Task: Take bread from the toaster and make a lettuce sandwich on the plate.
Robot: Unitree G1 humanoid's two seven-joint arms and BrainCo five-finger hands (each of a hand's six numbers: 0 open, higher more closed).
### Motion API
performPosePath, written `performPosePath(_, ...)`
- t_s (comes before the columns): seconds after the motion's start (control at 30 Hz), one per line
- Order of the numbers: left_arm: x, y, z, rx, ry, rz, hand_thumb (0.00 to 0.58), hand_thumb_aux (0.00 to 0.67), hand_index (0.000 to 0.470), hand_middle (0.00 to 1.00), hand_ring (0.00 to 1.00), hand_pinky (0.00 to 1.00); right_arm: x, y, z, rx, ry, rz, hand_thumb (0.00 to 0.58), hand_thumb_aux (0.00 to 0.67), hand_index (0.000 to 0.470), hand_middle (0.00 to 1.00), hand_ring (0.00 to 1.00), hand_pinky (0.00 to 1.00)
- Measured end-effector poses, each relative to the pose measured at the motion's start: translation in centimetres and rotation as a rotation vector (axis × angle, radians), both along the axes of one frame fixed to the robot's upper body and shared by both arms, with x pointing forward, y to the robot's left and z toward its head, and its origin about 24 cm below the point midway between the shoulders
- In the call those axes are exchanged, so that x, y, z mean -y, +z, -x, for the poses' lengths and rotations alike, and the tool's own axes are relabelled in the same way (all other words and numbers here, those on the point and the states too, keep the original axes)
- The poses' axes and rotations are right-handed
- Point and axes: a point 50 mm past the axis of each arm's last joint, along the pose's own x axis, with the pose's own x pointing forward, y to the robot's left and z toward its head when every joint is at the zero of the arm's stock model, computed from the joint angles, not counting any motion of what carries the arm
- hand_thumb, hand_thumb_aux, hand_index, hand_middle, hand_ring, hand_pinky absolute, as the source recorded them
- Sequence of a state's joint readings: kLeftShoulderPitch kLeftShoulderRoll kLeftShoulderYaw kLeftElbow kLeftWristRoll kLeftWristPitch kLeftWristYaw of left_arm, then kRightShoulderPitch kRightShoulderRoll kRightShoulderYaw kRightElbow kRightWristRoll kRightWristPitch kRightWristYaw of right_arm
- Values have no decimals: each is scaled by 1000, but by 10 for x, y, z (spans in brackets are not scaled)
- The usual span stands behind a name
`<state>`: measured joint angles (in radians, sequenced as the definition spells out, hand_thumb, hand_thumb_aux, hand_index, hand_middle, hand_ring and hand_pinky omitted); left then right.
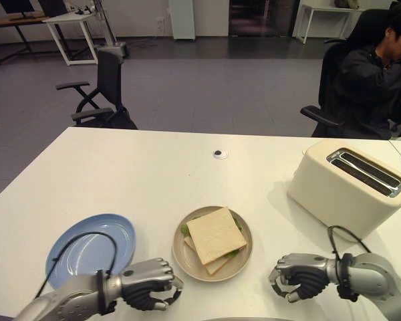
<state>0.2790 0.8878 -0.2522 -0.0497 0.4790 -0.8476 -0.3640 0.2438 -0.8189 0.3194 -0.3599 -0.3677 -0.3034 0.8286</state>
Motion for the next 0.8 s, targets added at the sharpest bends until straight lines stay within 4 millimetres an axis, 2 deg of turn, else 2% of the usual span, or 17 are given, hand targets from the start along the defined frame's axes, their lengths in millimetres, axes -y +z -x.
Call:
performPosePath(0.17, 31, -13, -66, 206, 84, 60, 580, 670, 470, 1000, 1000, 1000, -34, -19, -32, 102, -113, -187, 580, 670, 470, 933, 933, 933)
performPosePath(0.23, 43, -15, -92, 268, 135, 83, 580, 670, 470, 1000, 1000, 1000, -38, -22, -54, 160, -202, -241, 580, 670, 470, 941, 941, 941)
performPosePath(0.33, 63, -18, -123, 321, 188, 123, 580, 670, 470, 1000, 1000, 1000, -33, -27, -96, 273, -355, -248, 580, 670, 470, 933, 933, 933)
performPosePath(0.37, 69, -18, -133, 336, 210, 133, 580, 670, 470, 1000, 1000, 1000, -30, -27, -110, 316, -402, -242, 574, 602, 422, 933, 933, 933)
performPosePath(0.4, 74, -16, -141, 358, 219, 142, 580, 670, 470, 1000, 1000, 1000, -27, -28, -121, 352, -445, -229, 575, 610, 428, 929, 929, 929)
performPosePath(0.43, 80, -11, -149, 388, 226, 170, 580, 670, 470, 1000, 1000, 1000, -27, -28, -132, 387, -484, -231, 543, 502, 352, 906, 906, 906)
performPosePath(0.47, 85, -4, -154, 422, 225, 206, 580, 670, 470, 1000, 1000, 1000, -28, -29, -138, 411, -510, -243, 493, 410, 288, 933, 933, 933)
performPosePath(0.5, 87, 1, -155, 446, 216, 236, 580, 670, 470, 1000, 1000, 1000, -31, -29, -138, 425, -509, -270, 331, 231, 162, 941, 941, 941)
performPosePath(0.53, 86, 2, -150, 454, 202, 271, 580, 670, 470, 1000, 1000, 1000, -33, -30, -131, 421, -498, -331, 112, 68, 48, 937, 937, 937)
performPosePath(0.57, 83, 0, -143, 443, 201, 295, 580, 670, 470, 1000, 1000, 1000, -35, -31, -122, 409, -487, -397, 0, 0, 0, 910, 910, 910)
performPosePath(0.6, 79, -3, -134, 425, 204, 322, 580, 670, 470, 1000, 1000, 1000, -38, -31, -112, 394, -473, -458, 0, 0, 0, 875, 875, 875)
performPosePath(0.63, 72, -4, -121, 395, 224, 386, 520, 455, 319, 957, 957, 957, -40, -28, -98, 376, -458, -558, 0, 0, 0, 855, 855, 855)
performPosePath(0.67, 68, -5, -111, 368, 242, 430, 400, 297, 208, 769, 769, 769, -40, -25, -89, 362, -454, -619, 0, 0, 0, 824, 824, 824)
performPosePath(0.7, 64, -4, -99, 332, 264, 498, 0, 0, 0, 471, 471, 471, -38, -21, -80, 350, -460, -685, 0, 0, 0, 678, 678, 678)
performPosePath(0.73, 62, -2, -92, 300, 286, 561, 0, 0, 0, 200, 200, 200, -35, -18, -76, 340, -470, -725, 0, 0, 0, 569, 569, 569)
performPosePath(0.77, 62, 4, -80, 235, 318, 696, 0, 0, 0, 0, 0, 0, -32, -15, -69, 318, -489, -798, 0, 0, 0, 110, 110, 110)
performPosePath(0.8, 62, 9, -74, 185, 334, 781, 0, 0, 0, 0, 0, 0, -29, -15, -66, 298, -506, -832, 0, 0, 0, 0, 0, 0)
